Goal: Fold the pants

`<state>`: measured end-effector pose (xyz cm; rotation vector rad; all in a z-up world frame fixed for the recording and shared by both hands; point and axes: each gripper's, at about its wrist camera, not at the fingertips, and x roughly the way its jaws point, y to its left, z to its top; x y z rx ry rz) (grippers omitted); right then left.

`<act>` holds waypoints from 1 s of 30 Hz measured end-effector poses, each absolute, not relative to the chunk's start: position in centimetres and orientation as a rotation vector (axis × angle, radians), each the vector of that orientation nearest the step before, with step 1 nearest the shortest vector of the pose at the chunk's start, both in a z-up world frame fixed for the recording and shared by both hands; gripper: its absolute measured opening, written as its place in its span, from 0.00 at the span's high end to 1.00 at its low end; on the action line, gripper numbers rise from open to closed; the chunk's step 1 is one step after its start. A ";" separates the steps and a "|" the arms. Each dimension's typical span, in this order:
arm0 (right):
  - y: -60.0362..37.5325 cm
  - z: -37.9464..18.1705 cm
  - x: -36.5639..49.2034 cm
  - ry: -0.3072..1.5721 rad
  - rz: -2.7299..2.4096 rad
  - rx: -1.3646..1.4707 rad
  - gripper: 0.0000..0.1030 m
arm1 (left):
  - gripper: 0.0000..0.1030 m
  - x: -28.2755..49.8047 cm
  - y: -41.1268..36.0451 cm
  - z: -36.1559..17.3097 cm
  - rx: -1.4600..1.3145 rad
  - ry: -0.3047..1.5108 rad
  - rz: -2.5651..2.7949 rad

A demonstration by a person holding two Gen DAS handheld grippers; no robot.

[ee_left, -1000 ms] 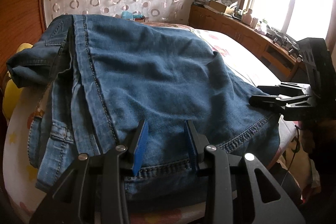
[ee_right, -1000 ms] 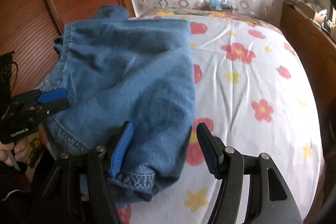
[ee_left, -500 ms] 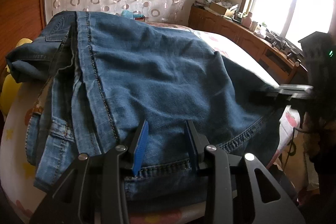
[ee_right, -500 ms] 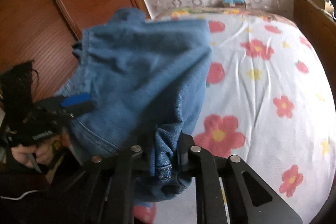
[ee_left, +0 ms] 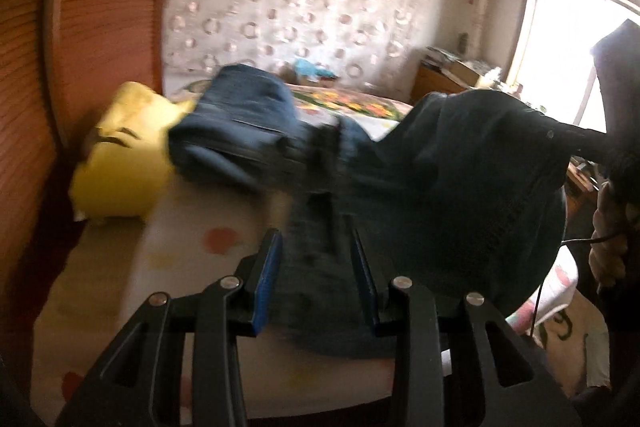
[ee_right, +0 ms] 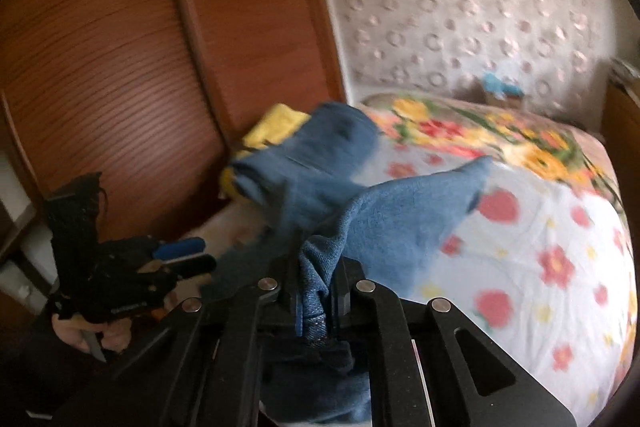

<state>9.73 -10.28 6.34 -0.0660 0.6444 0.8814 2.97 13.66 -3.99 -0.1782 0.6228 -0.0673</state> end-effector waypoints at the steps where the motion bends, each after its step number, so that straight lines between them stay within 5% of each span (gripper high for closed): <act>1: -9.2 6.5 9.7 0.643 0.901 -0.071 0.94 | 0.67 2.8 14.2 -3.9 -0.179 0.621 -0.055; 12: 4.5 -0.1 6.4 0.804 1.099 -0.220 0.94 | 0.67 0.0 21.3 -3.5 -0.232 0.581 0.096; 15: 4.8 -1.4 6.7 0.840 1.100 -0.210 0.85 | 0.67 0.0 21.5 -3.5 -0.240 0.570 0.103; 17: 4.0 -0.8 7.3 0.837 1.112 -0.181 0.50 | 0.67 0.2 21.2 -3.4 -0.240 0.567 0.097; 19: 2.9 0.9 7.4 0.794 1.110 -0.162 0.36 | 0.67 0.7 20.8 -3.1 -0.234 0.565 0.084; 30: -4.8 3.0 15.2 0.710 0.865 -0.182 0.32 | 0.67 5.9 14.7 -2.7 -0.166 0.617 -0.063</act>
